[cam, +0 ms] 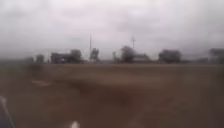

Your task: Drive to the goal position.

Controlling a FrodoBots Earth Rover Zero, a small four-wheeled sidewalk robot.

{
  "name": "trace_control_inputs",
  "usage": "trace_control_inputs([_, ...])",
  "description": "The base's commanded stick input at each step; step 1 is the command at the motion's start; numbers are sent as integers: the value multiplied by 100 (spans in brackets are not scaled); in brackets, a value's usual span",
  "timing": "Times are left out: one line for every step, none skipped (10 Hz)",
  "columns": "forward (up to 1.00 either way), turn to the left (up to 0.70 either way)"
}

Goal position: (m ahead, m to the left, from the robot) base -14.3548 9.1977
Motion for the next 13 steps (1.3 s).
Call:
trace_control_inputs([0, 70])
trace_control_inputs([0, 70])
trace_control_inputs([0, 70])
trace_control_inputs([0, 70])
trace_control_inputs([0, 70])
trace_control_inputs([0, 70])
trace_control_inputs([0, 70])
trace_control_inputs([0, 70])
trace_control_inputs([0, 70])
trace_control_inputs([0, 70])
trace_control_inputs([0, 70])
trace_control_inputs([0, 70])
trace_control_inputs([0, 70])
